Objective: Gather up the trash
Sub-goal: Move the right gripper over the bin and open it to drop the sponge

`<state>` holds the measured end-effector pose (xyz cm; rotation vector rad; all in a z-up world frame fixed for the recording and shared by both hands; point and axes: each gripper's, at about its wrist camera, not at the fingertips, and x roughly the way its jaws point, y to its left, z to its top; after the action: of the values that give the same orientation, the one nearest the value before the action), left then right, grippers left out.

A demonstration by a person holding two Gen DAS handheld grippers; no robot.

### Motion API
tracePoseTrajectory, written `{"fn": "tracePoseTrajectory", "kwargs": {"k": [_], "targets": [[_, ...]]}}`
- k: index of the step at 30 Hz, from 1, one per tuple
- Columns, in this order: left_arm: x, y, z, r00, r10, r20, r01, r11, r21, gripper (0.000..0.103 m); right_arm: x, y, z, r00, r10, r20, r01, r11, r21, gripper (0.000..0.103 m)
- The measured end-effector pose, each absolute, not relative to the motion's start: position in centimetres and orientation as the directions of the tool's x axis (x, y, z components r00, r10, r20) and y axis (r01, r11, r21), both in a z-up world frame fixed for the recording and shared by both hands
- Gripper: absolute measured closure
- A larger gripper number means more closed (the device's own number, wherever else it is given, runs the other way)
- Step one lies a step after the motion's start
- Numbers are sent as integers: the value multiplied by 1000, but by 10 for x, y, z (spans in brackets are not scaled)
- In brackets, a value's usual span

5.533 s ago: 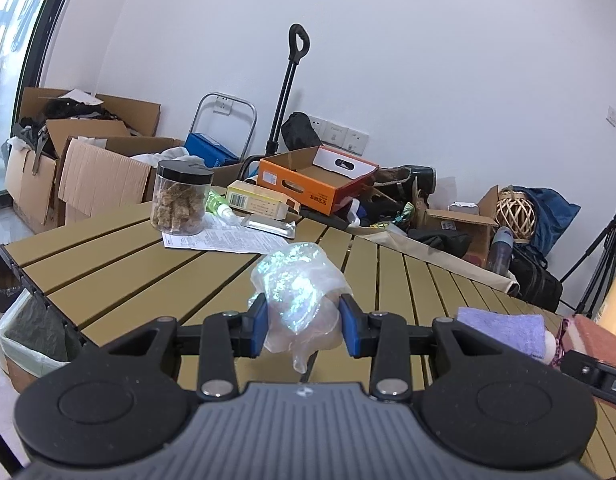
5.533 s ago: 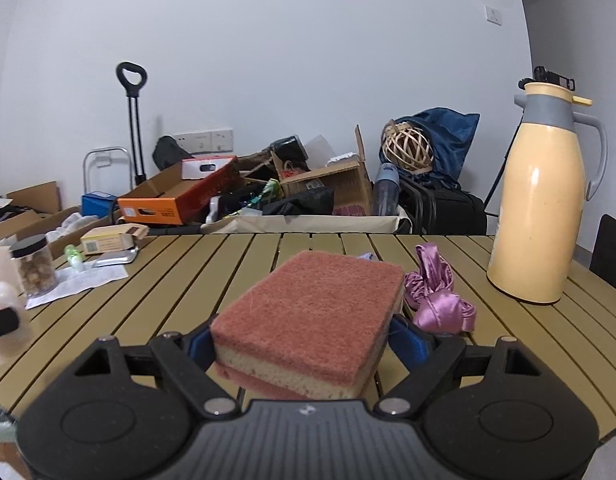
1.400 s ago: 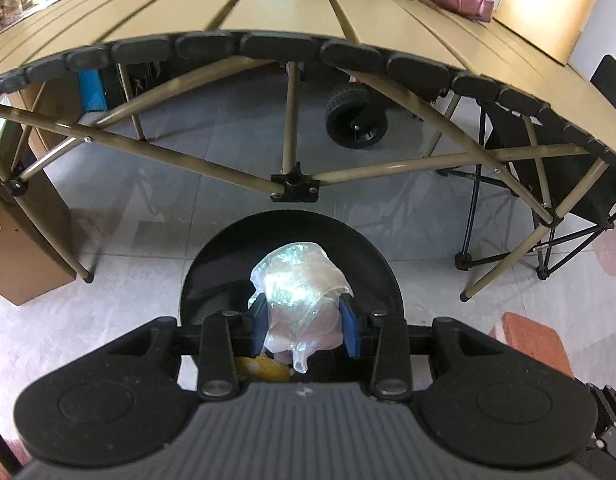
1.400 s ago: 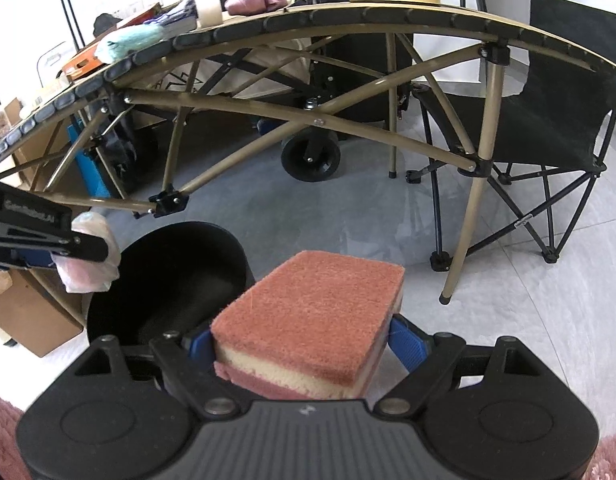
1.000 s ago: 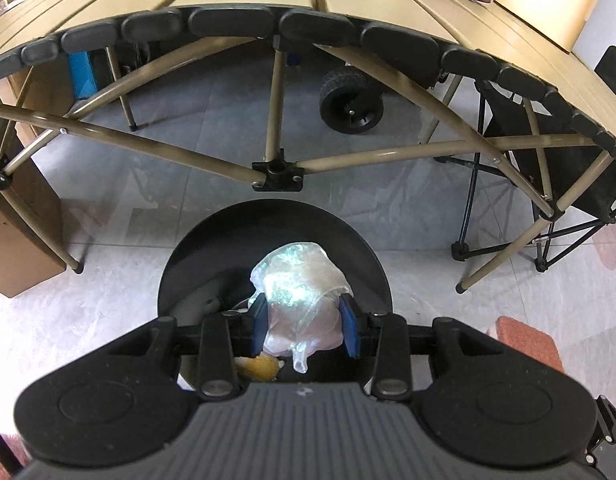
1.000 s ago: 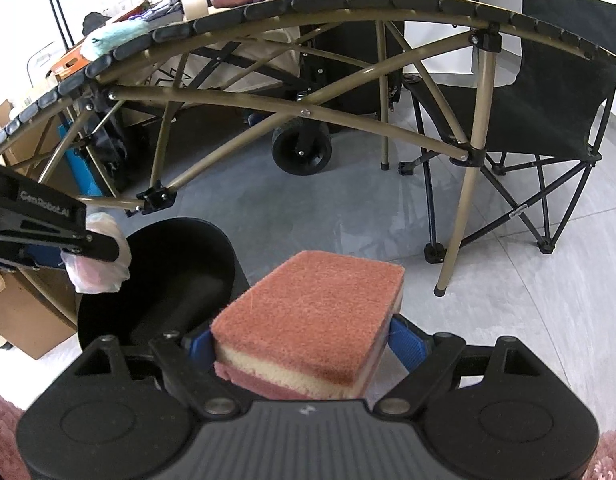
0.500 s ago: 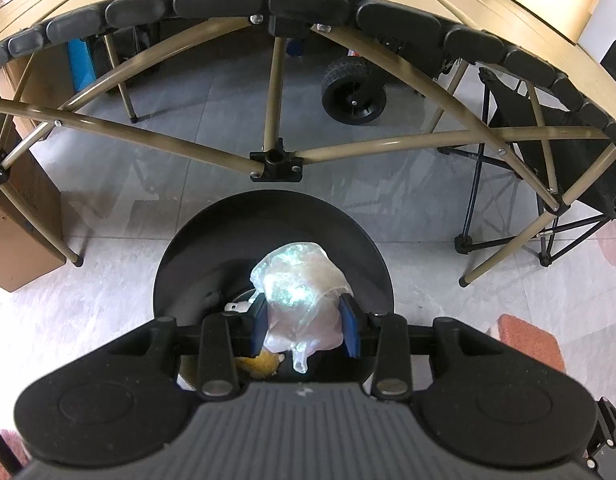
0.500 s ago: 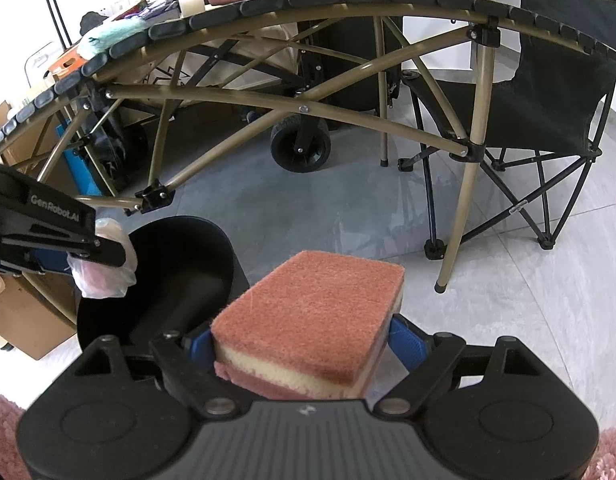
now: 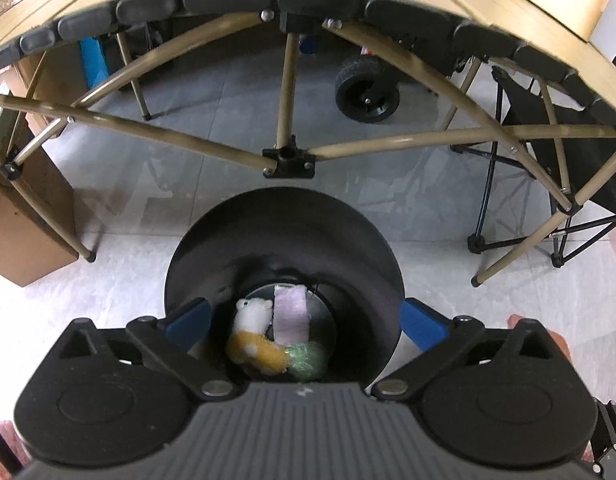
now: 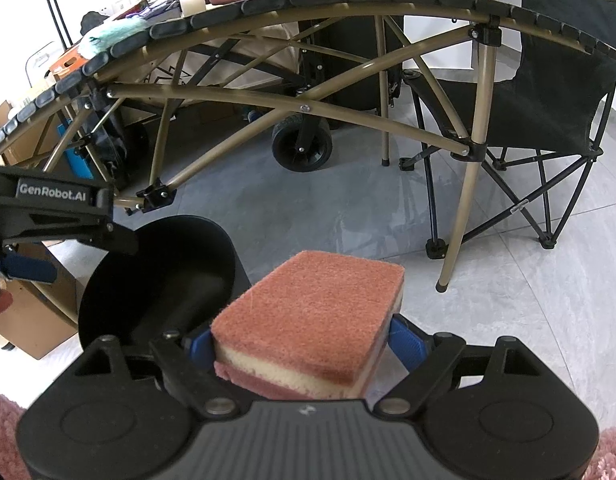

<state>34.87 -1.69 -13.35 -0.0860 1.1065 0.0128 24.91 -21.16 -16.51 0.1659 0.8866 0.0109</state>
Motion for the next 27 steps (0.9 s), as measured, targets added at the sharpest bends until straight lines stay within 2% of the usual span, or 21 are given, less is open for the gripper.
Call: {"fn": "tracePoseTrajectory", "kwargs": {"k": [27], "targets": [[340,5,-133,433,-25,-901,-77,995,-65,0,251,-200,-159,634,99,-767,26,988,149,17]]}}
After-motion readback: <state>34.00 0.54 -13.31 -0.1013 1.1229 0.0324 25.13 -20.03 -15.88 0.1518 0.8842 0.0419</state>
